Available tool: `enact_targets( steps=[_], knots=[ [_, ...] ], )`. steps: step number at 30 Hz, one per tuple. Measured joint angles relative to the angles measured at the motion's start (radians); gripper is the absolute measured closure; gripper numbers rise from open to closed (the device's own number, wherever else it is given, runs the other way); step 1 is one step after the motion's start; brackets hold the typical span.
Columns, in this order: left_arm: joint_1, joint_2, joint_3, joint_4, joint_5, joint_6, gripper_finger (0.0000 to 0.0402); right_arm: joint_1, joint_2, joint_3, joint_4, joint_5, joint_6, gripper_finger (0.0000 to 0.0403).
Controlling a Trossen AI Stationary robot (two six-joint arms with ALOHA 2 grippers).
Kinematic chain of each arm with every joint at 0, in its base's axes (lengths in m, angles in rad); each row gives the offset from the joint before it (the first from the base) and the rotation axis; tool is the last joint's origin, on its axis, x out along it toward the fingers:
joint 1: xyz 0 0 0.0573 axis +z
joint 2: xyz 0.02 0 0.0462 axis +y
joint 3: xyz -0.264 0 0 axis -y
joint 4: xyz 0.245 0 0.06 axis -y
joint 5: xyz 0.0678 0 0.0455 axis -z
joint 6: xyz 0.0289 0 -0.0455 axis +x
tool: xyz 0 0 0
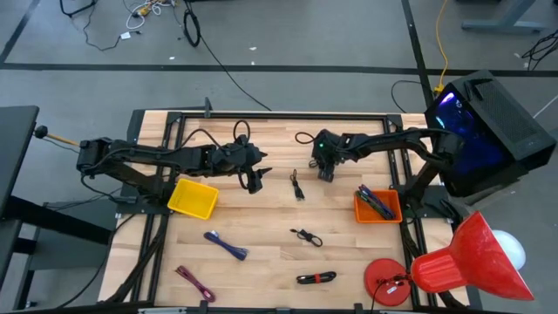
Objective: Pick & Place USB Port
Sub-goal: Put the black charger cable into the yellow basket
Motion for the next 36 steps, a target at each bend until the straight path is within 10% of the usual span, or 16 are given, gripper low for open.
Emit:
enact_targets(
  steps=[5,28,36],
  knots=[
    [0.000,0.000,0.000,0.000,0.000,0.000,0.0165,-0.001,0.002,0.000,-0.016,-0.013,-0.017,0.0380],
    [0.027,0.001,0.000,0.016,-0.041,-0.004,0.0165,0.123,-0.267,0.208,-0.243,-0.037,0.071,0.0399],
    [0.061,0.002,-0.001,0.310,0.115,0.055,0.0165,0.263,-0.483,0.243,-0.080,-0.098,0.114,0.0402]
  ],
)
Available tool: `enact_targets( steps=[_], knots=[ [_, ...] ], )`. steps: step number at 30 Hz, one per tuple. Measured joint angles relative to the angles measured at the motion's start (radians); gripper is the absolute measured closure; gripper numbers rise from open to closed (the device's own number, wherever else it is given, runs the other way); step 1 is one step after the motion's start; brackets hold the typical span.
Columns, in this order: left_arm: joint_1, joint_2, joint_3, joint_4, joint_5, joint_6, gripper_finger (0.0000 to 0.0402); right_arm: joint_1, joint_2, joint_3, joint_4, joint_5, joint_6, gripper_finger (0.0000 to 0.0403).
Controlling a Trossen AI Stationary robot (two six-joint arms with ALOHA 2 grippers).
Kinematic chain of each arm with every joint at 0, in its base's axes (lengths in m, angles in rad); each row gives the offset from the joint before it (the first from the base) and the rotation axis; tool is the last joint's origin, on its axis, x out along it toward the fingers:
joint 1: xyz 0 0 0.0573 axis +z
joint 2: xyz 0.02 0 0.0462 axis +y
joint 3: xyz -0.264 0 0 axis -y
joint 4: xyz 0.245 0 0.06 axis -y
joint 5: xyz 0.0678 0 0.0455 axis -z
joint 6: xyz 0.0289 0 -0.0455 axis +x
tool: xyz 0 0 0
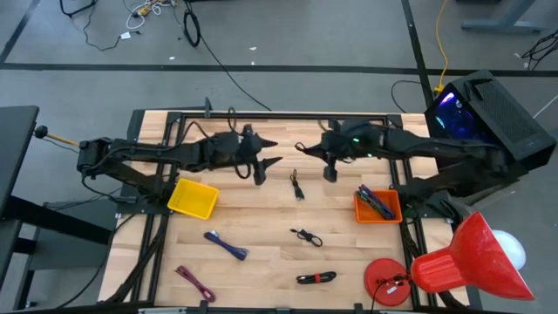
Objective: Pick & Place USB Port
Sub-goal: Put the black charger cable into the yellow basket
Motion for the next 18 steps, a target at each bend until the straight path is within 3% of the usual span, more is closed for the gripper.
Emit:
enact_targets(
  steps=[9,14,18],
  knots=[
    [0.005,0.000,0.000,0.223,0.161,0.002,0.0165,0.176,-0.046,0.000,0.194,0.062,-0.034,0.0403],
    [-0.007,0.001,0.000,0.272,0.271,-0.038,0.0165,0.193,-0.017,-0.001,0.259,0.075,-0.053,0.0403],
    [-0.042,0.001,0.000,0.293,0.282,-0.017,0.0165,0.192,0.009,-0.001,0.323,0.069,-0.056,0.0403]
  ],
)
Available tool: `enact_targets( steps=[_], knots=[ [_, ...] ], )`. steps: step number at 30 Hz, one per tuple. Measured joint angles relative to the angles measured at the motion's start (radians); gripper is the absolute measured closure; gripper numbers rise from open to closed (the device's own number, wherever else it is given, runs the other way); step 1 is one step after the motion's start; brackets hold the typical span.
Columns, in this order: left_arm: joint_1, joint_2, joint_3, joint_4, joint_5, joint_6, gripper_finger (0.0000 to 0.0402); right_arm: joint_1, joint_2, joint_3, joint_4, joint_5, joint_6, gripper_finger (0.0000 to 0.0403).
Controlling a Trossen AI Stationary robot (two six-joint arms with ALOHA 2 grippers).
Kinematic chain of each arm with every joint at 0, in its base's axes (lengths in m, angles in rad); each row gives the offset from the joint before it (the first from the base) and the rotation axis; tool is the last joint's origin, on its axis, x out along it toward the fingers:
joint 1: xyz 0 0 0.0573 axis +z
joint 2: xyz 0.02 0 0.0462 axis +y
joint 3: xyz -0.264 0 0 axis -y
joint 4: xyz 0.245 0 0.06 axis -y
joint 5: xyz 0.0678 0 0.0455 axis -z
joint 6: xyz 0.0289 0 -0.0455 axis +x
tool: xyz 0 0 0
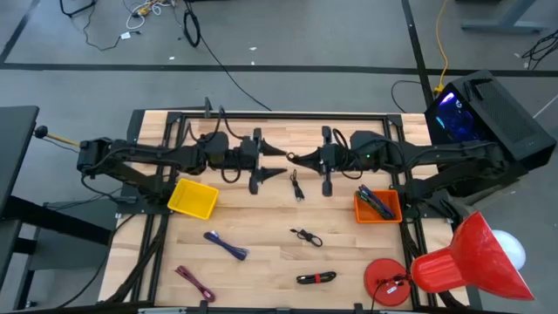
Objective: Pick & Place USB Port
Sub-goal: Put the black charger cable into the yellow basket
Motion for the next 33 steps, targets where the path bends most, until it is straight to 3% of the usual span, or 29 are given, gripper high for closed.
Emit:
enact_targets(
  steps=[17,20,24,25,33],
  knots=[
    [-0.023,0.000,0.000,0.002,-0.049,0.033,0.0171,0.006,0.114,0.000,0.258,-0.091,0.017,0.0403],
    [-0.023,0.002,0.000,-0.021,-0.064,0.057,0.0218,0.006,0.117,-0.001,0.272,-0.090,0.014,0.0403],
    [-0.024,0.016,0.001,-0.020,-0.066,0.061,0.0365,0.005,0.116,0.000,0.279,-0.087,0.011,0.0403],
    [-0.024,0.022,0.001,-0.008,-0.068,0.064,0.0379,0.005,0.116,0.000,0.279,-0.089,0.011,0.0403],
    [-0.025,0.025,0.001,-0.009,-0.100,0.082,0.0391,0.005,0.115,0.000,0.273,-0.098,0.017,0.0389]
  ],
)
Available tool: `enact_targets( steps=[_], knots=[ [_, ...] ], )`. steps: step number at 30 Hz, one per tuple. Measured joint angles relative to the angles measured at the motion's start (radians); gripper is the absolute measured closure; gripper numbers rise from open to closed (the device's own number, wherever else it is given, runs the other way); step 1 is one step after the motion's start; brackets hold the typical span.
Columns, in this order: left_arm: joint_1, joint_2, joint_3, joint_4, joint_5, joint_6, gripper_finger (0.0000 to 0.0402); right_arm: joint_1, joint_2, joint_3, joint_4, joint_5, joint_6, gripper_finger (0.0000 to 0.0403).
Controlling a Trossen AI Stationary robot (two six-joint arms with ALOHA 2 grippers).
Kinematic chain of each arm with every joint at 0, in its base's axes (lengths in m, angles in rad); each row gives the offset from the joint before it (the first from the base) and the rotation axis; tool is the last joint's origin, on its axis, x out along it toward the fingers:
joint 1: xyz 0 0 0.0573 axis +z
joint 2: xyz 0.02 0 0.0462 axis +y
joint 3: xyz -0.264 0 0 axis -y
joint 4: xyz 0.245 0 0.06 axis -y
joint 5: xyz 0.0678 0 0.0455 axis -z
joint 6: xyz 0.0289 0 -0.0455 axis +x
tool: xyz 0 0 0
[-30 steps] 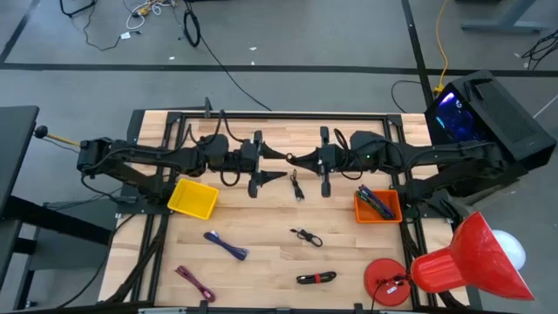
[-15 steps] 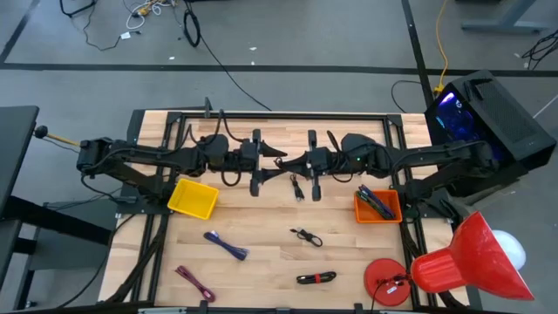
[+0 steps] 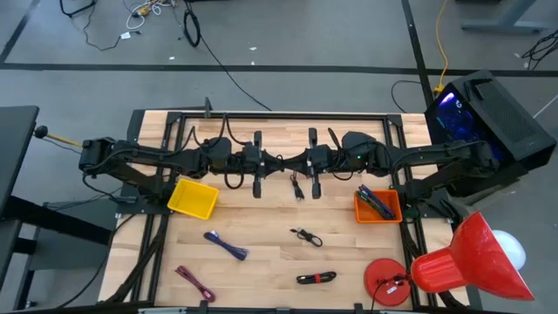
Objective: Pick & Place USB Port
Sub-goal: Put the black charger cable into the yellow basket
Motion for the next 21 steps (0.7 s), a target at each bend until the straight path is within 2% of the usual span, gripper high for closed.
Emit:
enact_targets(
  steps=[7,13,19,21],
  knots=[
    [0.001,-0.001,0.002,-0.082,-0.100,0.000,0.0391,-0.017,-0.003,0.000,-0.044,0.059,-0.013,0.0308],
    [0.000,-0.041,-0.001,-0.245,-0.226,0.000,0.0391,-0.054,-0.044,0.002,-0.107,0.053,0.011,0.0249],
    [-0.032,-0.125,0.000,-0.400,-0.325,-0.009,0.0391,-0.084,-0.128,0.002,-0.207,0.089,0.005,0.0217],
    [-0.047,-0.168,-0.001,-0.509,-0.348,-0.042,0.0391,-0.095,-0.154,0.002,-0.263,0.121,0.006,0.0214]
  ],
)
